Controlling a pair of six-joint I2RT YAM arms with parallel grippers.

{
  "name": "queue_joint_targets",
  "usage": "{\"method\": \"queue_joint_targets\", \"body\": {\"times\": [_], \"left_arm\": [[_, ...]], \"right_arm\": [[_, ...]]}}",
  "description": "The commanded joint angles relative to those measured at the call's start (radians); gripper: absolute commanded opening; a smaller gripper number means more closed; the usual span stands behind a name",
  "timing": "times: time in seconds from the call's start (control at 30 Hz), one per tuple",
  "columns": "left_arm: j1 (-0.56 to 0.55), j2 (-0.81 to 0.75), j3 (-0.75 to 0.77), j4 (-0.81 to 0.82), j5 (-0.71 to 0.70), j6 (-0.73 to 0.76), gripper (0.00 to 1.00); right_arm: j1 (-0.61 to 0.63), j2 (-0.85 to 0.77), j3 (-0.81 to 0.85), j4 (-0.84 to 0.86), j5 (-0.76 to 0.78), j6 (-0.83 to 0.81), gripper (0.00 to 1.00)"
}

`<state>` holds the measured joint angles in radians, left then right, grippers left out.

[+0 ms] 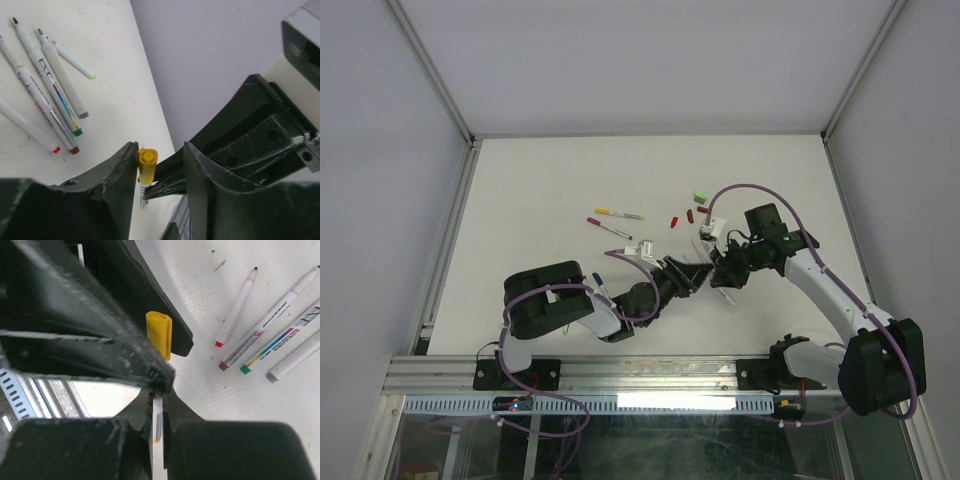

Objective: Open the pen caps
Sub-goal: Open the pen cap from the pen.

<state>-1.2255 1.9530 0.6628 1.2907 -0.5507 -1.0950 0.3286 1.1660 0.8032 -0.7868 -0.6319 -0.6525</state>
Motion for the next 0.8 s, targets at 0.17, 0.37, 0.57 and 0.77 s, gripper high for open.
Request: {"method": "queue_joint_targets", "body": {"times": [0.17, 0.37, 0.57, 0.77], "left_arm": [[-0.013, -0.008, 0.02, 0.001, -0.016, -0.017, 0.02], [-0.012, -0.031, -0.015, 0.092, -0.012, 0.028, 0.0], [-0.007, -0.067, -0.075, 0.272, -0.01, 0.123, 0.0], [0.004, -0.061, -0.079, 0.342, 0.022, 0.144, 0.0]], "right_arm": [[-0.006, -0.019, 0.016, 0.041, -0.012, 0.007, 0.0], [-0.006, -0.032, 0.018, 0.028, -0.04, -0.002, 0.22], [-0.007, -0.045, 0.009, 0.031, -0.053, -0.002, 0.54], [-0.005, -0.032, 0.008, 0.024, -0.086, -0.005, 0.5]]}}
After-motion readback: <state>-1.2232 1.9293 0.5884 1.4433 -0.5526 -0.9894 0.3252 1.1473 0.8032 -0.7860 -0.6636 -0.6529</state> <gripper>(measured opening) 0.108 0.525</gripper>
